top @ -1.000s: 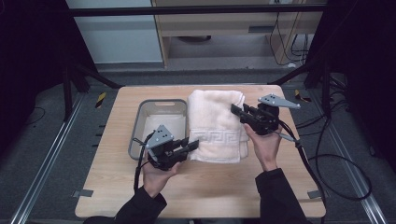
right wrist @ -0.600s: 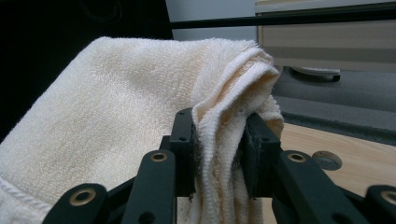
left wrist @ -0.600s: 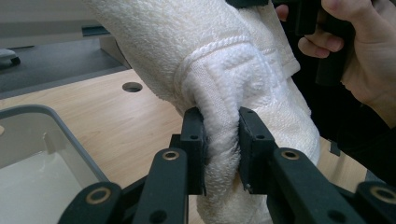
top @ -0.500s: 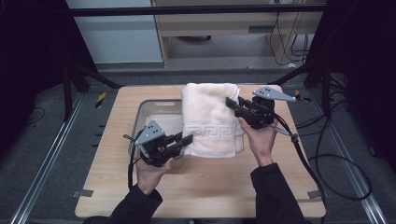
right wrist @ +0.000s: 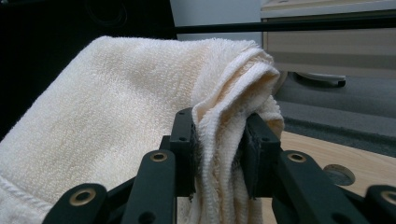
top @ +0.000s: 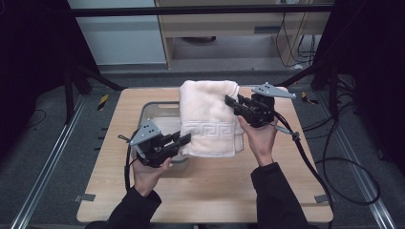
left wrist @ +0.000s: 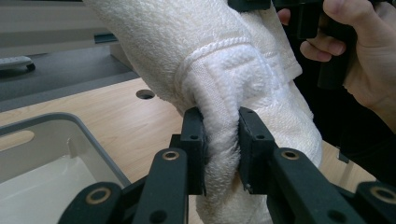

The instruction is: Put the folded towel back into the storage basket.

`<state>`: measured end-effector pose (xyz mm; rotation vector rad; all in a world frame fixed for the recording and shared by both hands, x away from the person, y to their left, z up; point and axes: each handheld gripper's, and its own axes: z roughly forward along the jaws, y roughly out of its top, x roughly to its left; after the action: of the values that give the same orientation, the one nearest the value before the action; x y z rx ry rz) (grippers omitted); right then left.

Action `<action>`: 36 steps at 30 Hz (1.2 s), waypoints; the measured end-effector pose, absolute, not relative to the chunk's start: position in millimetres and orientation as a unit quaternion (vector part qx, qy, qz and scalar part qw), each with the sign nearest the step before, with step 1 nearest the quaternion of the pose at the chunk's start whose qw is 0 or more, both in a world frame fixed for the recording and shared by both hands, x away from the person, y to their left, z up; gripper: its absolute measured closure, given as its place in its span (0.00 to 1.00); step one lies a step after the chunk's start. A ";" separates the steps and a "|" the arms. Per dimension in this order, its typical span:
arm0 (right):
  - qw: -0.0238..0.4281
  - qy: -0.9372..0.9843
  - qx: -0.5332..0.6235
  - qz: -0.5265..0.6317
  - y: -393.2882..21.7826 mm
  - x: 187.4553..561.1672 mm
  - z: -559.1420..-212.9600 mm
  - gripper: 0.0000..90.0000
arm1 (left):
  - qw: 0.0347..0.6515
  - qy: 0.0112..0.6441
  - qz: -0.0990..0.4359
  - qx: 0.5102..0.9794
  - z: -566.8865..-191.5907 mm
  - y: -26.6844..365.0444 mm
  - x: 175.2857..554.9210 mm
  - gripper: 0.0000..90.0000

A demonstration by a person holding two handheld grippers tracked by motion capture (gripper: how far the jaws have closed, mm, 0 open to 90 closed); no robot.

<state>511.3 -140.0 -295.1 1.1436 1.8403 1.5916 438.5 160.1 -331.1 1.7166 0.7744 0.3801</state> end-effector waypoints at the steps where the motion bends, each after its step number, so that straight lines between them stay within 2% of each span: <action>1: 0.225 0.667 0.414 0.577 -138.6 511.7 -294.9 0.77 | 0.573 0.331 0.163 0.732 -330.8 161.6 438.6 0.82; 36: 0.213 0.687 0.378 0.583 -62.8 533.2 -283.5 0.77 | 0.578 0.373 0.190 0.700 -325.2 230.1 433.9 0.82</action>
<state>533.2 -62.8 -283.5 1.0506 1.9074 1.6175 433.9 230.1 -325.2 1.6387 0.8721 0.4452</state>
